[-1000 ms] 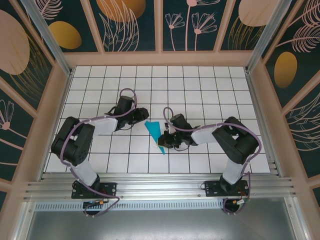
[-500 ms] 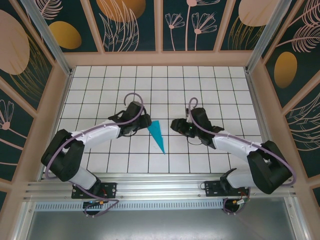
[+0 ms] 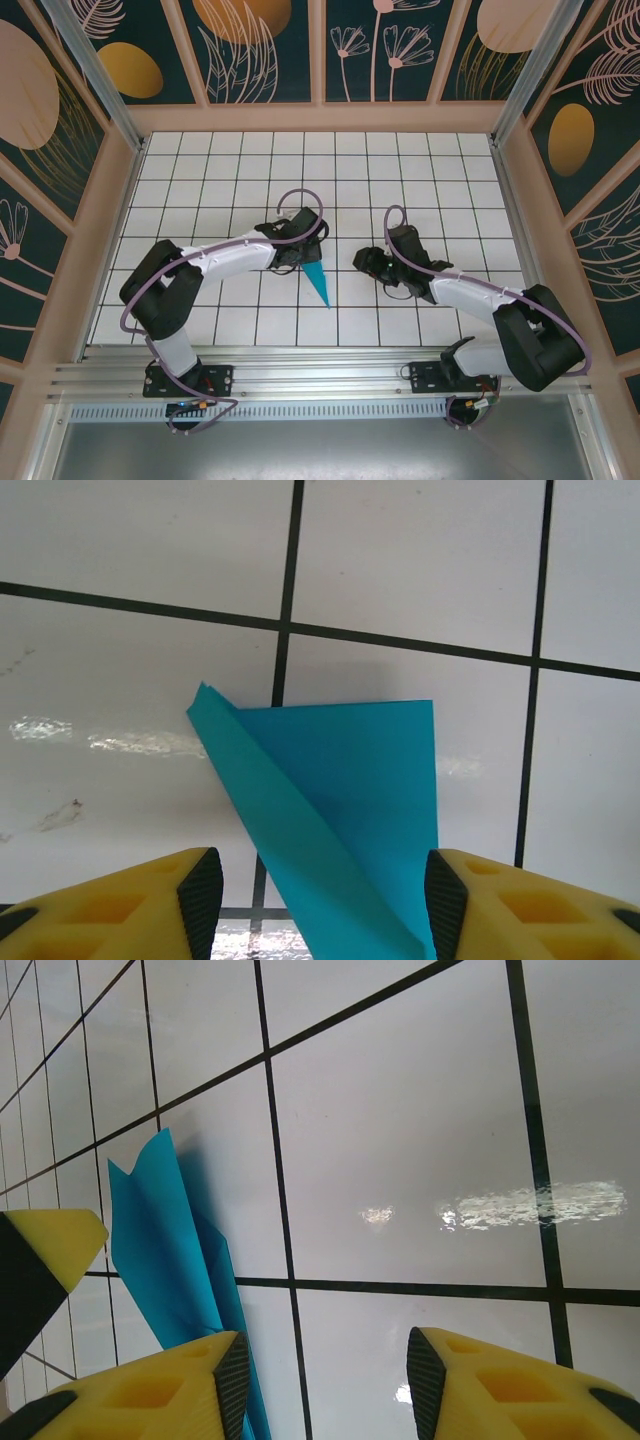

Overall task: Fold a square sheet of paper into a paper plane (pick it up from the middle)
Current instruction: Fold the wing for the fifth time at the center of the table, then turn over a paper plane at the center of the table.

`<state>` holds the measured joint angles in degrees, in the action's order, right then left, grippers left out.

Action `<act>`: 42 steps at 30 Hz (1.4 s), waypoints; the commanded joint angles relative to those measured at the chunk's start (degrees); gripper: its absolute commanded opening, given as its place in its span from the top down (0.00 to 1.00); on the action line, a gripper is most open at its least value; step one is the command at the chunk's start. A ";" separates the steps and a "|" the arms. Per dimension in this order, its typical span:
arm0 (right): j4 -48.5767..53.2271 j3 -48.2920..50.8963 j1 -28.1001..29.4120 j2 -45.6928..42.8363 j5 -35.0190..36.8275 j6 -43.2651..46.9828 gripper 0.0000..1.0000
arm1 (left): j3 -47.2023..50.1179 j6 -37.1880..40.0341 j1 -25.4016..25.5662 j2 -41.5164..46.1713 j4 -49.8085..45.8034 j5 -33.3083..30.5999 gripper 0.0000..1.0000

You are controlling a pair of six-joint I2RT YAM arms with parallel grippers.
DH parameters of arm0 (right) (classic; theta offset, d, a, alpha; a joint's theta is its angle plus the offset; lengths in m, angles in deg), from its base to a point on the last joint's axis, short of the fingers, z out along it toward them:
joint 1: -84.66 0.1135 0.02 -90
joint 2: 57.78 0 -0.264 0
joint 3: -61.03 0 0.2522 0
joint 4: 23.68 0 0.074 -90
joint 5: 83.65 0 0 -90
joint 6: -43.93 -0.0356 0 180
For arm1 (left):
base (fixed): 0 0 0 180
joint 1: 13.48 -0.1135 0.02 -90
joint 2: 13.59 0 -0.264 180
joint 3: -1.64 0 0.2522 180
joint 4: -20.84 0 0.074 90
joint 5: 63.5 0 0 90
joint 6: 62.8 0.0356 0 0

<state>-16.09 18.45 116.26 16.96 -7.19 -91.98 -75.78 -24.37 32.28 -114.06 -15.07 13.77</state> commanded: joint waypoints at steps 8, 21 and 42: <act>-4.70 1.26 0.06 1.97 -5.13 0.98 0.50 | -1.47 -3.18 -0.04 -2.93 -0.75 2.34 0.42; -4.92 -1.28 0.79 5.79 -6.43 2.06 0.50 | -1.64 -3.05 0.00 -3.40 0.71 3.24 0.40; -11.88 -4.13 4.45 10.02 -14.09 3.48 0.51 | 12.07 0.80 -1.56 8.92 11.44 0.48 0.94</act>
<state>-24.42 16.31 119.75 26.01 -18.32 -89.89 -66.45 -24.70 31.52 -107.30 -7.09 15.30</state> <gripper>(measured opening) 0.496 0.073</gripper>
